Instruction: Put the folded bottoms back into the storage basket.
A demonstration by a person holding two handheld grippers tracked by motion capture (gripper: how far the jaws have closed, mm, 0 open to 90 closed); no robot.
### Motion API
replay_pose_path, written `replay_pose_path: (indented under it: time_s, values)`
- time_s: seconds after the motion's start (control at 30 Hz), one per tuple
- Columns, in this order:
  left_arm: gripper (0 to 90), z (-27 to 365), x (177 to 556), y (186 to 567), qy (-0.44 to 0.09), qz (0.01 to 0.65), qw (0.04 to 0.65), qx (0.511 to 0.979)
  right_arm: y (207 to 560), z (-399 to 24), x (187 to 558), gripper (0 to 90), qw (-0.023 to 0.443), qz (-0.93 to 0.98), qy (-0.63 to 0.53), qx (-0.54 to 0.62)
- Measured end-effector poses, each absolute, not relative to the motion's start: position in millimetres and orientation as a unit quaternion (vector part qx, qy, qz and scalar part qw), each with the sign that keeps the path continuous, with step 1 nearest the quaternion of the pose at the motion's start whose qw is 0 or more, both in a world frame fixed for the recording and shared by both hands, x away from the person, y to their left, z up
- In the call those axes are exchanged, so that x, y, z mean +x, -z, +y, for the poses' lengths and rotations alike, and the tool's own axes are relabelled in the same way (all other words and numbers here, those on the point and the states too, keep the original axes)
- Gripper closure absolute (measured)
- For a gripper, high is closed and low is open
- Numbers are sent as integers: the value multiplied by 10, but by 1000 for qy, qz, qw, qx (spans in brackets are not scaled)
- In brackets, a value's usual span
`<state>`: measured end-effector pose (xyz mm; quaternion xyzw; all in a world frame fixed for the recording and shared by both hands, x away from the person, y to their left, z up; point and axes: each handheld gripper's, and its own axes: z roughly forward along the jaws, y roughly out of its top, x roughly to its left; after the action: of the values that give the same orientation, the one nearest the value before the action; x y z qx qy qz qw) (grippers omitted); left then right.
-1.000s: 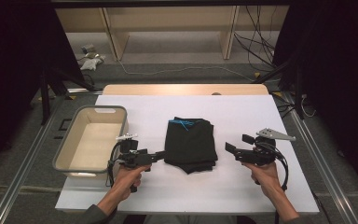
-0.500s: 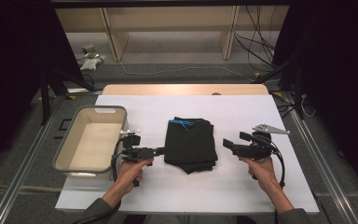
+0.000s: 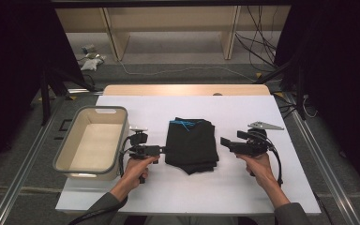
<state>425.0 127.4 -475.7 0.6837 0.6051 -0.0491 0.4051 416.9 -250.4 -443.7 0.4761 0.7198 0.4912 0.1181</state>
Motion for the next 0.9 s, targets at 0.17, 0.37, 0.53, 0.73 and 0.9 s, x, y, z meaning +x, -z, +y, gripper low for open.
replay_pose_path:
  time_s: [0.17,0.37,0.53,0.73,0.9]
  values:
    - [145,1254,4308,4783,71,600,393,693,4442,-2491,4210,117,116,718,-492,478]
    - [162,1235,4370,4796,83,596,380,703,4453,-2457,4245,117,115,719,-491,478]
    - [215,1196,4376,4802,83,595,381,703,4472,-2421,4285,118,111,723,-485,479]
    - [269,1156,4403,4833,84,593,375,708,4491,-2367,4366,118,104,725,-478,484]
    - [313,1156,4400,4839,77,597,378,703,4512,-2313,4430,122,94,726,-472,492]
